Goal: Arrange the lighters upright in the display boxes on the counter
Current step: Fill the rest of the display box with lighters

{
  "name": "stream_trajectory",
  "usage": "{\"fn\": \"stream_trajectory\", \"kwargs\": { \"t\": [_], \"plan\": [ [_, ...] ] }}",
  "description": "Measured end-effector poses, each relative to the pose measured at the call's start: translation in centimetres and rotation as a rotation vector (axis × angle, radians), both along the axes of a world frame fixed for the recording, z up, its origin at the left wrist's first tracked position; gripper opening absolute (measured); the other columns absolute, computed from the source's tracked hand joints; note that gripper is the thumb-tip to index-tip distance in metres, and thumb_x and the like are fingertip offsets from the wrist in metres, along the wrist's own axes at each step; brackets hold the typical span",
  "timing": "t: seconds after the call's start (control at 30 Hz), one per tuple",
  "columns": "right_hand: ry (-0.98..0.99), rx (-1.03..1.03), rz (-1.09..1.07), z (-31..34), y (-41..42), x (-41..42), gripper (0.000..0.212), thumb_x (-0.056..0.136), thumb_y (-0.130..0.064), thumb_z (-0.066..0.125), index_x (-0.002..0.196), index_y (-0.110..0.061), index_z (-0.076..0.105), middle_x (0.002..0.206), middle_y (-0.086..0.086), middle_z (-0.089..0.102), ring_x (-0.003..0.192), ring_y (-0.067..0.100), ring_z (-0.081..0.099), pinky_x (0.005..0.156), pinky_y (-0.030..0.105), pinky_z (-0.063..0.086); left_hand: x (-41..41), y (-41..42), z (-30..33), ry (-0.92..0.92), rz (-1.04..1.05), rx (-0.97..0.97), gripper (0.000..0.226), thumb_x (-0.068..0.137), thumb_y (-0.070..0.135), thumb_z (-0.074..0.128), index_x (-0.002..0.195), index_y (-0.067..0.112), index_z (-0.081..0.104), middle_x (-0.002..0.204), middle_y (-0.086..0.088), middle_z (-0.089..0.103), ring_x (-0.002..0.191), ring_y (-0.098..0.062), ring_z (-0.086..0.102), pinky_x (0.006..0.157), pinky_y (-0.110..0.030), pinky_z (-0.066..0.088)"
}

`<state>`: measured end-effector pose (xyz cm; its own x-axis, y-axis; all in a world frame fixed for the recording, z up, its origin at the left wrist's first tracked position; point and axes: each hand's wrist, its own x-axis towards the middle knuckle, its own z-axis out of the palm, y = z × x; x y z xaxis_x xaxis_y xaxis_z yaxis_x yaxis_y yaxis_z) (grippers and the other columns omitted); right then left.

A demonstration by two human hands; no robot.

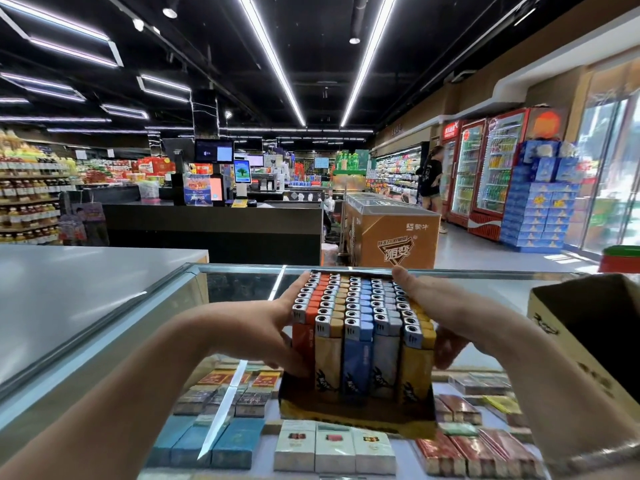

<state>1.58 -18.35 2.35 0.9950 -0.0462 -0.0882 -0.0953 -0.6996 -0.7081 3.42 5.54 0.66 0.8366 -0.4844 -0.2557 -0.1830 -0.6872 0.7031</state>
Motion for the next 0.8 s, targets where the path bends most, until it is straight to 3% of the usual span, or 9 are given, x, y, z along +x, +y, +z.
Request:
{"fn": "stream_trajectory", "kwargs": {
  "t": [0.07,0.1,0.2,0.33,0.43,0.53,0.6,0.7,0.8],
  "plan": [
    [-0.005,0.093,0.02,-0.2,0.0,0.2,0.085,0.079,-0.073,0.026,0.137,-0.013,0.04,0.131,0.019,0.051,0.109,0.035,0.056,0.091,0.052,0.047,-0.3,-0.2,0.1,-0.01,0.001,0.0,0.121,0.076,0.007,0.072,0.136,0.051,-0.024,0.123,0.01,0.051,0.095,-0.005,0.06,0.064,-0.008,0.048],
    [0.008,0.144,0.025,-0.3,0.0,0.2,0.087,0.077,-0.073,0.028,0.139,-0.013,0.038,0.135,0.019,0.048,0.112,0.037,0.056,0.09,0.052,0.049,-0.5,-0.2,0.2,-0.018,0.001,0.001,0.121,0.076,0.008,0.072,0.136,0.051,-0.024,0.124,0.01,0.051,0.097,-0.007,0.06,0.066,-0.009,0.05],
    [0.046,0.272,0.062,-0.6,0.5,0.1,0.077,0.08,-0.07,0.03,0.135,-0.018,0.041,0.127,0.016,0.054,0.082,0.032,0.068,0.056,0.034,0.057,-0.5,0.3,0.4,-0.048,0.015,0.0,0.12,0.076,0.009,0.072,0.134,0.05,-0.025,0.114,0.01,0.055,0.097,-0.01,0.062,0.077,-0.02,0.054],
    [0.013,0.366,0.187,-1.4,1.6,0.1,0.058,0.089,-0.064,0.03,0.11,-0.018,0.059,0.088,0.004,0.065,0.065,0.022,0.064,0.052,0.028,0.051,-0.1,1.7,0.7,0.005,0.083,-0.098,0.123,0.074,-0.002,0.07,0.135,0.05,-0.023,0.105,0.004,0.057,0.081,-0.008,0.069,0.065,-0.023,0.055],
    [0.001,0.446,0.255,-2.0,2.7,0.0,0.046,0.095,-0.053,0.033,0.104,-0.016,0.059,0.081,0.005,0.064,0.058,0.017,0.059,0.055,0.025,0.046,-0.4,3.3,0.4,0.009,0.129,-0.17,0.116,0.074,-0.003,0.069,0.139,0.054,-0.009,0.118,-0.002,0.056,0.092,-0.016,0.068,0.069,-0.029,0.056],
    [-0.035,0.447,0.298,-2.6,4.3,0.0,0.04,0.097,-0.045,0.035,0.115,-0.015,0.054,0.102,0.007,0.062,0.075,0.022,0.056,0.071,0.029,0.046,-1.1,5.0,-0.3,-0.009,0.172,-0.234,0.089,0.074,0.004,0.069,0.133,0.051,0.021,0.115,0.004,0.059,0.092,-0.01,0.067,0.069,-0.025,0.055],
    [-0.071,0.435,0.328,-2.9,5.6,0.0,0.034,0.097,-0.041,0.038,0.118,-0.018,0.053,0.108,0.005,0.06,0.085,0.024,0.055,0.08,0.033,0.044,-1.6,6.0,-0.8,-0.04,0.226,-0.271,0.066,0.075,0.006,0.069,0.116,0.049,0.039,0.11,0.009,0.06,0.088,-0.004,0.067,0.066,-0.021,0.054],
    [-0.071,0.497,0.344,-3.3,7.4,-0.2,0.015,0.097,-0.038,0.041,0.097,-0.03,0.054,0.098,-0.009,0.058,0.086,0.016,0.056,0.077,0.026,0.047,-2.0,7.4,-1.5,-0.089,0.342,-0.359,0.05,0.077,0.002,0.066,0.102,0.043,0.05,0.108,0.008,0.061,0.089,-0.01,0.066,0.064,-0.022,0.054],
    [-0.041,0.535,0.328,-3.1,9.1,-0.2,0.016,0.098,-0.036,0.038,0.092,-0.03,0.052,0.093,-0.01,0.057,0.086,0.011,0.055,0.069,0.021,0.045,-2.6,8.2,-2.2,-0.129,0.445,-0.464,0.044,0.078,-0.002,0.064,0.098,0.036,0.054,0.104,0.004,0.062,0.09,-0.015,0.063,0.058,-0.021,0.054]
  ]
}}
